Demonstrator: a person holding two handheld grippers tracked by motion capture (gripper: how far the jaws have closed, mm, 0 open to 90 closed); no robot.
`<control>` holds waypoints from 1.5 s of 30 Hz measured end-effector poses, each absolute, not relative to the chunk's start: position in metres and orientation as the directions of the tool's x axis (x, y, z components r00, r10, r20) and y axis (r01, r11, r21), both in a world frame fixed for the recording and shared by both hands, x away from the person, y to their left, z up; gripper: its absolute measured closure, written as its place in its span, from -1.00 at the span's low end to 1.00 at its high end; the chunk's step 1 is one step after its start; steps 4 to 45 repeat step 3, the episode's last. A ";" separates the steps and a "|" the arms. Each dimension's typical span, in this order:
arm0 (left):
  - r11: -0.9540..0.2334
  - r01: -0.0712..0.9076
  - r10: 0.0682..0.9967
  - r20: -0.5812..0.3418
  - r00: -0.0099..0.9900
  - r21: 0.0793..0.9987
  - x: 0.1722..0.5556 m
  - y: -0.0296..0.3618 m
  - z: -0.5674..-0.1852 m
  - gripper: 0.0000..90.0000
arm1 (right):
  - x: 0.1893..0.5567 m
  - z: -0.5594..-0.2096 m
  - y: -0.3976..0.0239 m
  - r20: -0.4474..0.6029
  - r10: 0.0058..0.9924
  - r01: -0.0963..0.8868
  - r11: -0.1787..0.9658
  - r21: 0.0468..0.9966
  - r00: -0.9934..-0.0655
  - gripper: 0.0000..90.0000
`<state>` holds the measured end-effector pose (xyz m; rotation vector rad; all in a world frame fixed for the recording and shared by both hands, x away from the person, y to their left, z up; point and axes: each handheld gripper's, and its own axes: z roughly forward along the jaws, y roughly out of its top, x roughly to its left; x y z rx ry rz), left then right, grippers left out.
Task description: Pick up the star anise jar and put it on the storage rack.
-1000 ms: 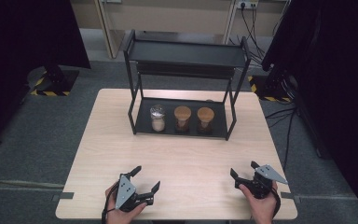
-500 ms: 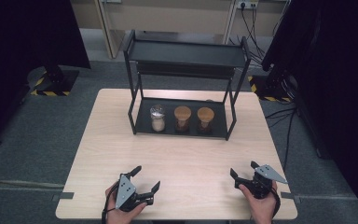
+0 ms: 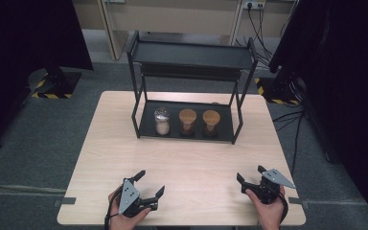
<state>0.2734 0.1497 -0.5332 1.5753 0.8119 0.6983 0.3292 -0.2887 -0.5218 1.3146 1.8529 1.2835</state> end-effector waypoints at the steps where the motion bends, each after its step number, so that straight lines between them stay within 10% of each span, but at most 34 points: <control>1: -0.087 0.121 0.814 0.000 0.580 0.989 0.273 0.150 -0.533 -0.75 | 0.329 -0.522 -0.289 0.102 0.916 0.417 0.076 0.906 -0.389 -0.91; 45: -0.086 0.121 0.814 0.000 0.580 0.989 0.273 0.150 -0.533 -0.75 | 0.329 -0.522 -0.289 0.103 0.916 0.417 0.075 0.906 -0.389 -0.91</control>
